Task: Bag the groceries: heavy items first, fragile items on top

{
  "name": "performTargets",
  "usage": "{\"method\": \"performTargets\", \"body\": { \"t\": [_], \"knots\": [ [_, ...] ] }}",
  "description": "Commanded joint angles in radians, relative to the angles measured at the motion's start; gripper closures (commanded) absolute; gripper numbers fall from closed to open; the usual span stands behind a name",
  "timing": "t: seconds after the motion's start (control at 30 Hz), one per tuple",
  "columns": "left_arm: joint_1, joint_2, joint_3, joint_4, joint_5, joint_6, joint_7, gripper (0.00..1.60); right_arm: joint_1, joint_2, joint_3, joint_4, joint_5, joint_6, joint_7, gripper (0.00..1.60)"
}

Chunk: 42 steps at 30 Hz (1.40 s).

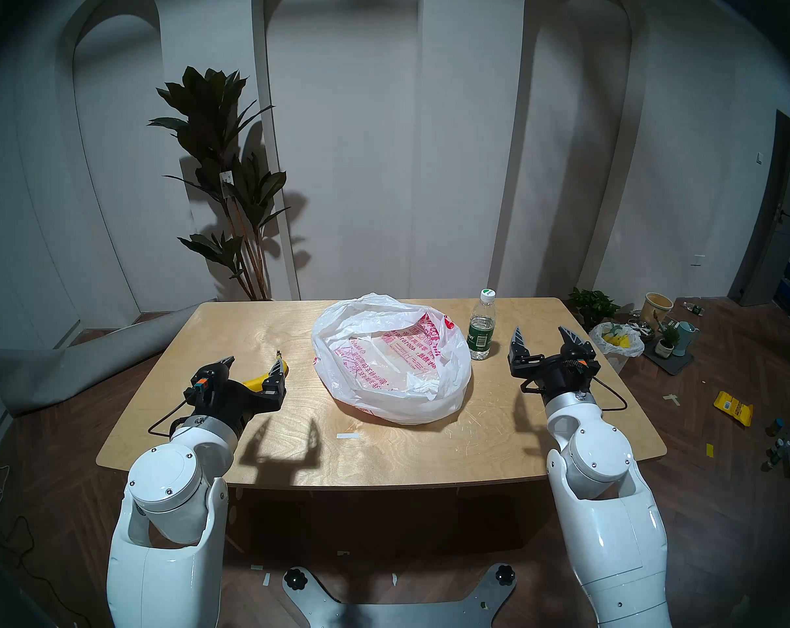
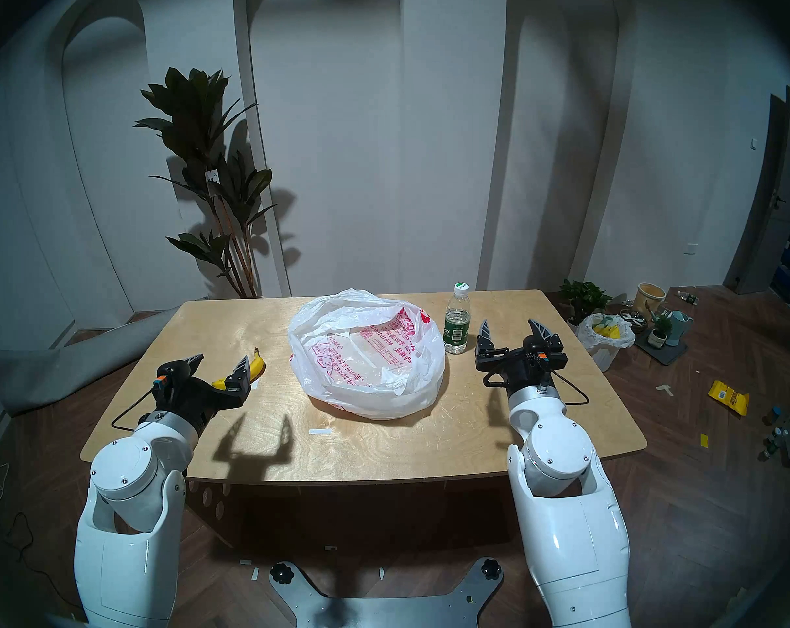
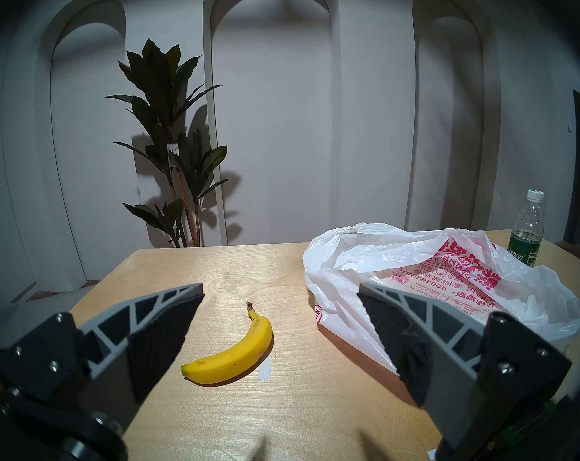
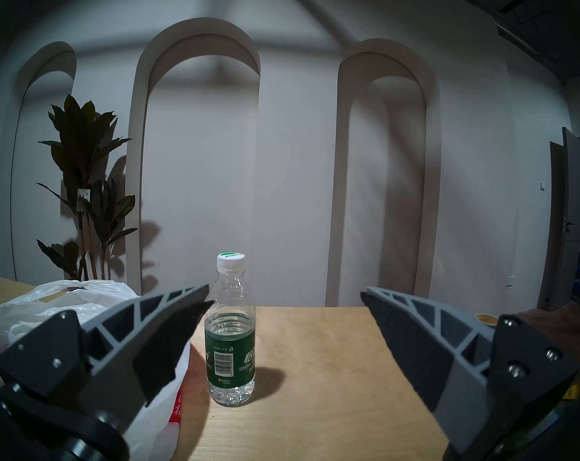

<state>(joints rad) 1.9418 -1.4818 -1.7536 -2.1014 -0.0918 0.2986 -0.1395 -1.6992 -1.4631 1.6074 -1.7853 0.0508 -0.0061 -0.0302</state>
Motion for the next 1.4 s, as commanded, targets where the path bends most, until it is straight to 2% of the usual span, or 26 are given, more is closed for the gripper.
{"method": "performTargets", "body": {
  "t": [0.0,0.37,0.43,0.5,0.67,0.7,1.07,1.1,1.13,1.17,1.2,1.23,1.37],
  "knots": [
    [-0.007,0.001,0.001,-0.013,0.0,-0.004,-0.001,0.0,0.113,0.01,-0.016,0.042,-0.005,0.017,0.002,0.0],
    [-0.008,0.001,0.0,-0.009,0.0,-0.004,-0.001,0.0,0.228,0.011,-0.051,0.163,-0.022,0.066,0.007,0.0],
    [-0.009,0.001,0.0,-0.008,0.0,-0.004,-0.001,0.0,0.23,0.011,-0.054,0.173,-0.025,0.07,0.007,0.0],
    [-0.009,0.001,0.0,-0.007,0.0,-0.004,-0.001,0.0,0.266,0.011,-0.058,0.202,-0.029,0.081,0.008,0.0],
    [-0.009,0.001,0.0,-0.005,0.0,-0.004,-0.001,0.0,0.318,0.012,-0.061,0.235,-0.035,0.098,0.009,0.0],
    [-0.009,0.001,0.0,-0.005,0.0,-0.004,-0.001,0.0,0.298,0.012,-0.06,0.224,-0.036,0.094,0.008,0.0],
    [-0.01,0.0,0.0,0.0,0.0,-0.004,-0.001,0.0,0.423,0.006,-0.078,0.29,-0.056,0.132,0.012,0.0],
    [-0.01,0.0,0.0,0.0,0.0,-0.004,-0.001,0.0,0.409,0.005,-0.078,0.282,-0.057,0.13,0.011,0.0],
    [-0.01,0.0,0.0,0.0,0.0,-0.005,-0.001,0.0,0.449,0.004,-0.082,0.305,-0.059,0.14,0.012,0.0],
    [-0.01,0.0,0.0,0.001,0.0,-0.005,-0.001,0.0,0.426,0.002,-0.082,0.295,-0.06,0.135,0.011,0.0],
    [-0.01,0.0,0.0,0.001,0.0,-0.005,-0.001,0.0,0.468,0.0,-0.087,0.321,-0.062,0.146,0.012,0.0],
    [-0.01,0.0,0.0,0.001,0.0,-0.005,-0.001,0.0,0.449,-0.001,-0.087,0.314,-0.064,0.142,0.011,0.0],
    [-0.011,0.0,0.0,0.002,0.0,-0.005,-0.001,0.0,0.488,-0.008,-0.094,0.353,-0.07,0.155,0.011,0.0]
  ]
}}
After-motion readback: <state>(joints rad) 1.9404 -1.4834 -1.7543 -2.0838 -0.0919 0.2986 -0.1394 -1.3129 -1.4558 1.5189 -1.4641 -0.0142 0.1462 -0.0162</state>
